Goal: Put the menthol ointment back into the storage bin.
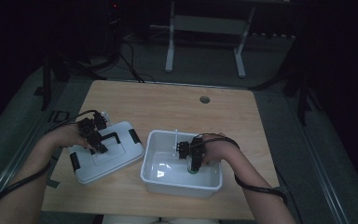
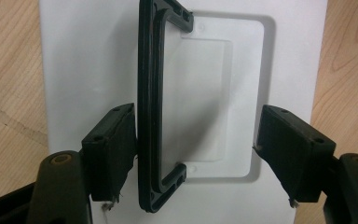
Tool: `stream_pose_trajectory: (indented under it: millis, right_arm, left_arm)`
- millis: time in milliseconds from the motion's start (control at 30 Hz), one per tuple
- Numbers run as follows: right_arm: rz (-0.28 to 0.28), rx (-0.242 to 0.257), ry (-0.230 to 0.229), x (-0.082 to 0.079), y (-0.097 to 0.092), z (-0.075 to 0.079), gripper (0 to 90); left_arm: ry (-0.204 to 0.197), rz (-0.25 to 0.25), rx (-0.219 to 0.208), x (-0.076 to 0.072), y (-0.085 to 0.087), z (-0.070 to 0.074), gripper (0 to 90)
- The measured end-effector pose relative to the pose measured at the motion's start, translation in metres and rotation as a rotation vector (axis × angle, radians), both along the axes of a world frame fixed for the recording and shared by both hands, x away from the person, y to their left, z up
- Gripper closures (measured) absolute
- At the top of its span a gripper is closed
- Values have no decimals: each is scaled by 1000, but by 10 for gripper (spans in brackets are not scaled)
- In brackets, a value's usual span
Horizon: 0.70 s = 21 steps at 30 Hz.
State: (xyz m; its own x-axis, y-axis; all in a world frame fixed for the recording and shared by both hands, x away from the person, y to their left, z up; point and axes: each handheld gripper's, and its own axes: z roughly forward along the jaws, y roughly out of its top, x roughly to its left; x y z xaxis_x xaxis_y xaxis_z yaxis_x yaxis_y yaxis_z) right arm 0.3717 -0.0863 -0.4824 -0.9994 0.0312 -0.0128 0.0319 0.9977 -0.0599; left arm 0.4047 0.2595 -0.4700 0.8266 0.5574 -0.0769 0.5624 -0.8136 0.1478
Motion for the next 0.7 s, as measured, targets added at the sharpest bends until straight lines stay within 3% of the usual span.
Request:
stream_pose_trajectory:
  millis: [167, 467, 700]
  right_arm:
    - [-15, 7, 35, 0, -3, 2, 464]
    - [-24, 26, 29, 0, -7, 20, 445]
    - [-17, 61, -3, 0, -11, 46, 433]
  left_arm:
    - [1, 0, 2, 0, 0, 0, 286]
    - [0, -3, 5, 1, -1, 1, 286]
    - [0, -4, 10, 1, -1, 2, 286]
